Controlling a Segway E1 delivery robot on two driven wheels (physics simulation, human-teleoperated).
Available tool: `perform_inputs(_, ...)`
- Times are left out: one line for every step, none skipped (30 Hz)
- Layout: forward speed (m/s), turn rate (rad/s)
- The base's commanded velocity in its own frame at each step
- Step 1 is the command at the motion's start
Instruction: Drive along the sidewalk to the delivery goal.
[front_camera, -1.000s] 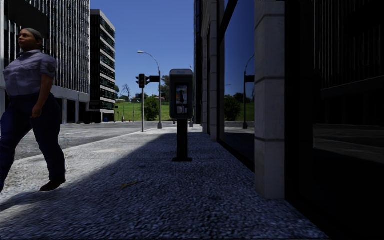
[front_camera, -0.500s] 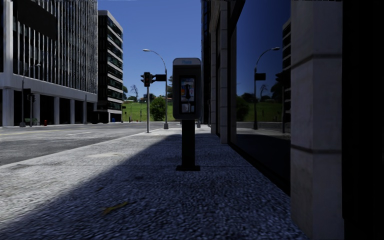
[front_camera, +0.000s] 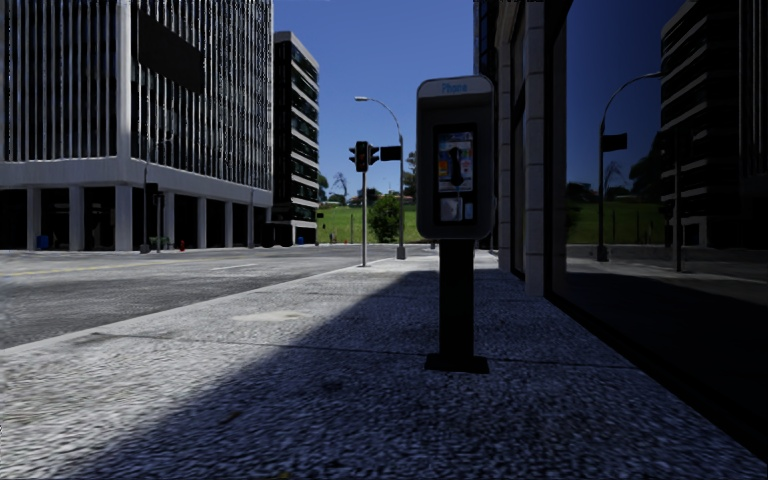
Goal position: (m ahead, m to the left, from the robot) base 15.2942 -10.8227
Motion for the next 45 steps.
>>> perform_inputs(1.27,0.52)
perform_inputs(1.27,0.52)
perform_inputs(1.27,0.52)
perform_inputs(1.27,0.52)
perform_inputs(1.27,0.52)
perform_inputs(1.27,0.52)
perform_inputs(1.27,0.52)
perform_inputs(1.27,0.52)
perform_inputs(1.27,0.52)
perform_inputs(1.27,0.52)
perform_inputs(1.27,0.52)
perform_inputs(1.27,0.52)
perform_inputs(1.27,0.52)
perform_inputs(1.27,0.52)
perform_inputs(1.27,0.52)
perform_inputs(1.27,0.52)
perform_inputs(1.27,0.52)
perform_inputs(1.27,0.52)
perform_inputs(1.27,0.50)
perform_inputs(1.27,0.34)
perform_inputs(1.27,0.34)
perform_inputs(1.27,0.10)
perform_inputs(1.27,0.00)
perform_inputs(1.27,0.00)
perform_inputs(1.27,0.00)
perform_inputs(1.27,0.00)
perform_inputs(1.27,0.00)
perform_inputs(1.27,0.00)
perform_inputs(1.27,0.00)
perform_inputs(1.27,0.00)
perform_inputs(1.27,0.00)
perform_inputs(1.27,0.00)
perform_inputs(1.27,-0.01)
perform_inputs(1.27,-0.01)
perform_inputs(1.27,-0.04)
perform_inputs(1.27,-0.07)
perform_inputs(1.27,-0.14)
perform_inputs(1.28,-0.23)
perform_inputs(1.28,-0.23)
perform_inputs(1.29,-0.37)
perform_inputs(1.31,-0.41)
perform_inputs(1.44,-0.42)
perform_inputs(2.00,-0.42)
perform_inputs(2.00,-0.42)
perform_inputs(2.00,-0.42)
